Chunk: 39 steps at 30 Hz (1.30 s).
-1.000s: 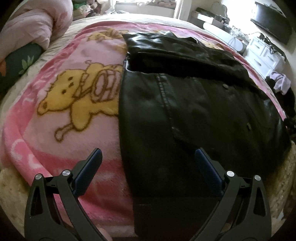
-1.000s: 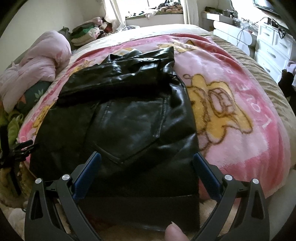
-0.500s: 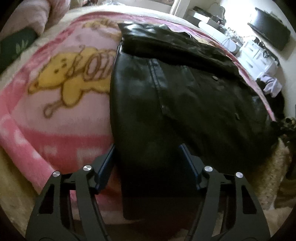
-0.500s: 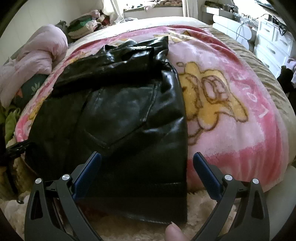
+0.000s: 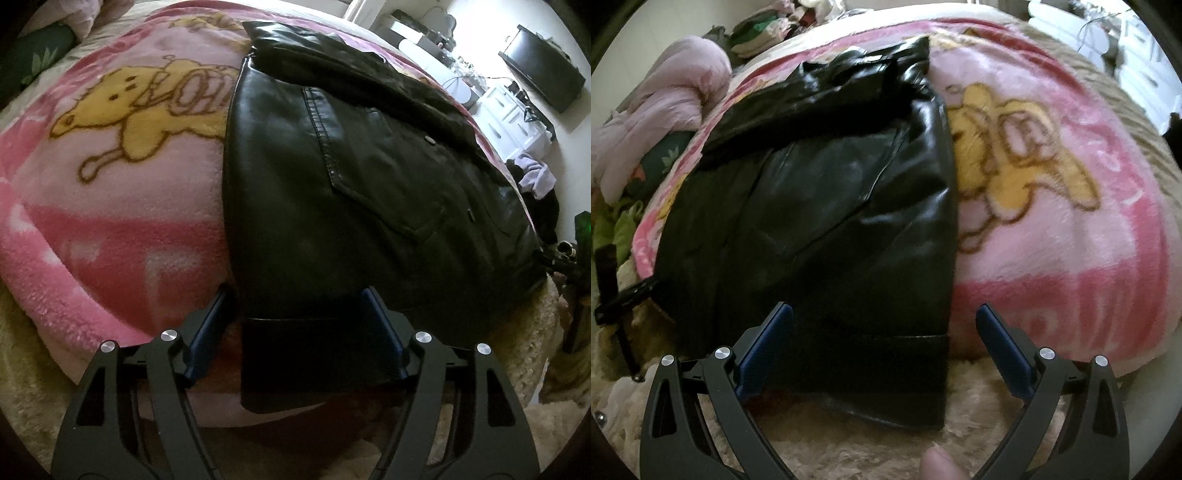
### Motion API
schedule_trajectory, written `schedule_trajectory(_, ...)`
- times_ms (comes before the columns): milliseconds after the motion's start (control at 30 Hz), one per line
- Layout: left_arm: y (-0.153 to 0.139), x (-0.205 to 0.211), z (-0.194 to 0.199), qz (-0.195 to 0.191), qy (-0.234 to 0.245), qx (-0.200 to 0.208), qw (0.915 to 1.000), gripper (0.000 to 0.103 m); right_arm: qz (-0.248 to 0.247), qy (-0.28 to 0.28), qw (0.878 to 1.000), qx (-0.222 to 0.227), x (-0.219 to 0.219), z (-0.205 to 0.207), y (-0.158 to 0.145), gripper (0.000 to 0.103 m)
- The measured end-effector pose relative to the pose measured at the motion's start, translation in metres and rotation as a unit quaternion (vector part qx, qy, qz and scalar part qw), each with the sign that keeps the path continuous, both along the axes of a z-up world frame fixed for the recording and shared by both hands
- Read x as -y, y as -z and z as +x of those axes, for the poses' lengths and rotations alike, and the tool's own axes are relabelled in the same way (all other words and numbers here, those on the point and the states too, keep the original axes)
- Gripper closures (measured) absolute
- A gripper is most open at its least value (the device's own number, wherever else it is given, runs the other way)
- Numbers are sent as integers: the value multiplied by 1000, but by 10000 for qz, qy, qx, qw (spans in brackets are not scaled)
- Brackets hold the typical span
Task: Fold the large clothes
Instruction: 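Grasp the jacket hem with both grippers, then lift the hem with both grippers and fold it toward the collar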
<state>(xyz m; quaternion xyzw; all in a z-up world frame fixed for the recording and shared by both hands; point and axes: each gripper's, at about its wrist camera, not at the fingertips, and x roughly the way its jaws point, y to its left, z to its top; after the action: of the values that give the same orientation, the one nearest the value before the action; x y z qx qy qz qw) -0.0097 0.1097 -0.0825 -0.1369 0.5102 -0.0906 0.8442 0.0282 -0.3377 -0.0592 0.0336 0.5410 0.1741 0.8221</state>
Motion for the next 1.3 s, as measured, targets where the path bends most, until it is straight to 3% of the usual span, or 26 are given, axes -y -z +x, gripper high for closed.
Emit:
schedule_trajectory(67,1,-1,0,-56,-10,-15,10000,37,-9,-182,9998,-26,-7,-2,3,13)
schedule_trajectory(100,1,-1,1,-120,-22,-26,9999,34,-40,-250,9997,-53,-11,-4,5,25)
schedule_trajectory(200,2,-2,1,-195,-64,-41,9998,31,-219,-280,9992,168,-17,-10,3,31)
schedule_trajectory(300,3,1,2,-132,-68,-37,9999,32,-76,-147,9992,375,-9,-15,-2,56)
schedule_trajectory(333,3,1,3,-139,-103,-35,9998,36,6,-100,9991,416,-5,-15,-4,68)
schedule_trajectory(367,3,0,2,-166,-154,-38,9997,40,144,-27,9988,470,0,-16,-7,73)
schedule_trajectory(433,1,-6,2,-311,-309,-16,9990,62,427,108,9974,568,8,-18,-12,81)
schedule_trajectory(533,-4,-15,0,-521,-428,59,9977,89,631,161,9950,752,9,-23,-20,87)
schedule_trajectory(633,-15,-18,-1,-597,-315,173,9976,96,936,208,9916,865,10,-24,-28,90)
schedule_trajectory(1033,-93,-38,-2,-738,-319,1130,9903,97,1861,378,9746,1187,15,-32,-68,92)
schedule_trajectory(1300,-117,-47,25,-835,-311,1475,9850,97,2531,907,9540,1327,25,-6,-85,92)
